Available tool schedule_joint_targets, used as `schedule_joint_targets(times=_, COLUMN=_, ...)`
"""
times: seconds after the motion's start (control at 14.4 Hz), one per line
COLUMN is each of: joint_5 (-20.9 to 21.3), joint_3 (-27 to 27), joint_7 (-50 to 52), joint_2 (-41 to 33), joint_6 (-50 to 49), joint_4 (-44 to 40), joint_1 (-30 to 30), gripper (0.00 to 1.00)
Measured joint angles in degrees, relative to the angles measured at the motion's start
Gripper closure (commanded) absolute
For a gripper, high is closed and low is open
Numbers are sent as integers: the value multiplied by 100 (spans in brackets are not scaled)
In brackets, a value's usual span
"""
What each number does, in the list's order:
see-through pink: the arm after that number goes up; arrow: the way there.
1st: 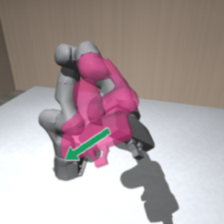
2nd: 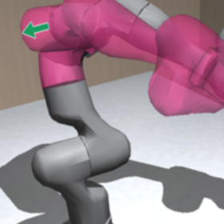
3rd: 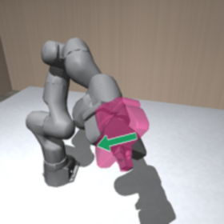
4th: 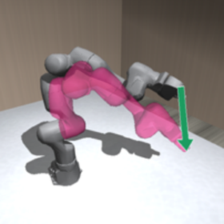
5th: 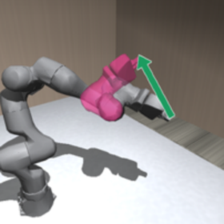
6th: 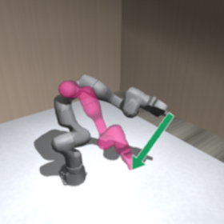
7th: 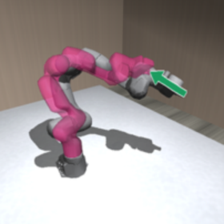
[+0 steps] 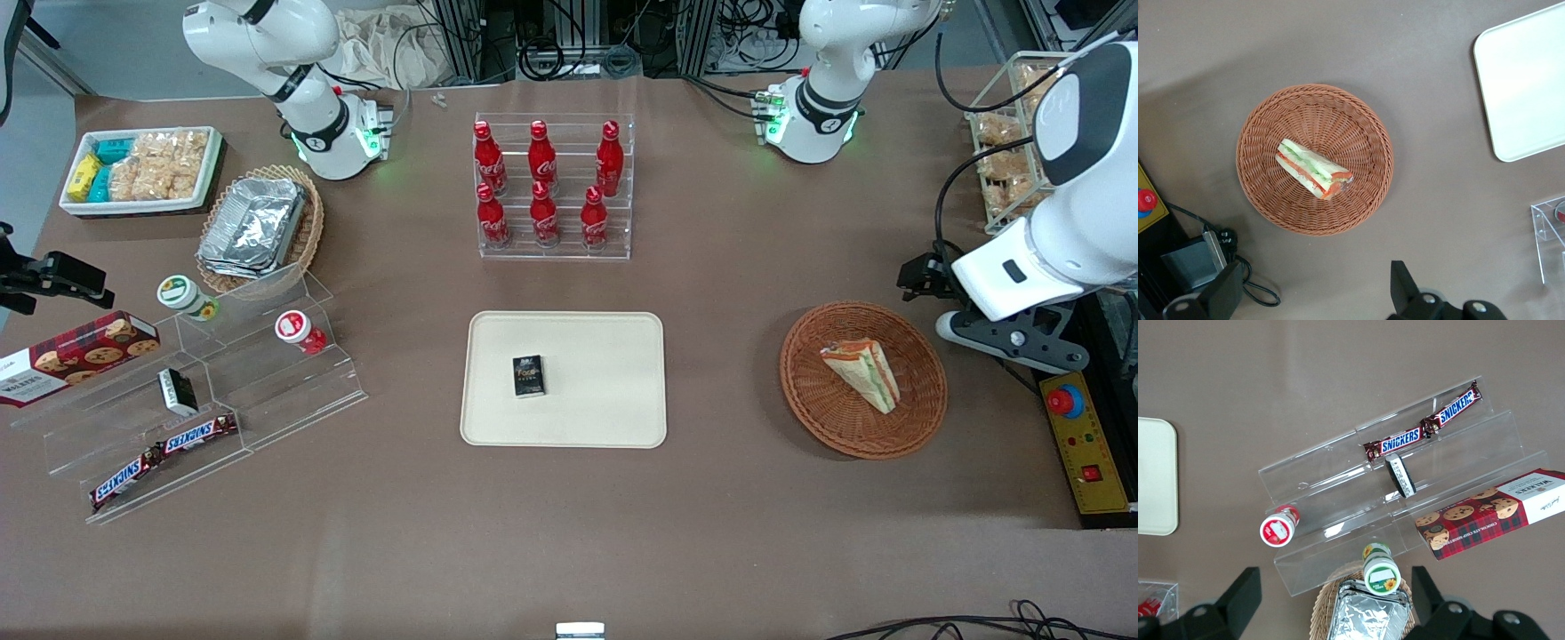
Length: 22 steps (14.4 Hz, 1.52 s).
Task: Place sandwich from basket to tray
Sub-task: 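Move the left gripper over the wrapped sandwich in the wicker basket, then lower the left gripper and close it on the sandwich's crust edge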
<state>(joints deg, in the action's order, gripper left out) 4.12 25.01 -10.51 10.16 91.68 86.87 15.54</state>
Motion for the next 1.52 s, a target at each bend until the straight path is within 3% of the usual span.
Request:
schedule_joint_targets(times=0.35, joint_5=0, joint_3=-9, joint_7=195, joint_2=62, joint_6=-7, joint_4=1, joint_1=4, gripper=0)
schedule_joint_targets(times=0.62, joint_5=1, joint_3=-137, joint_7=1575, joint_2=177, joint_6=130, joint_4=352, joint_1=11, gripper=0)
schedule_joint_targets(times=1.25, joint_5=4, joint_3=-429, joint_7=3779, joint_2=65, joint_6=2758, joint_4=2429, joint_1=11, gripper=0)
schedule_joint_targets(times=1.52, joint_5=491, joint_3=-440, joint_7=4892, joint_2=125, joint_6=3674, joint_4=3226, joint_1=11, gripper=0)
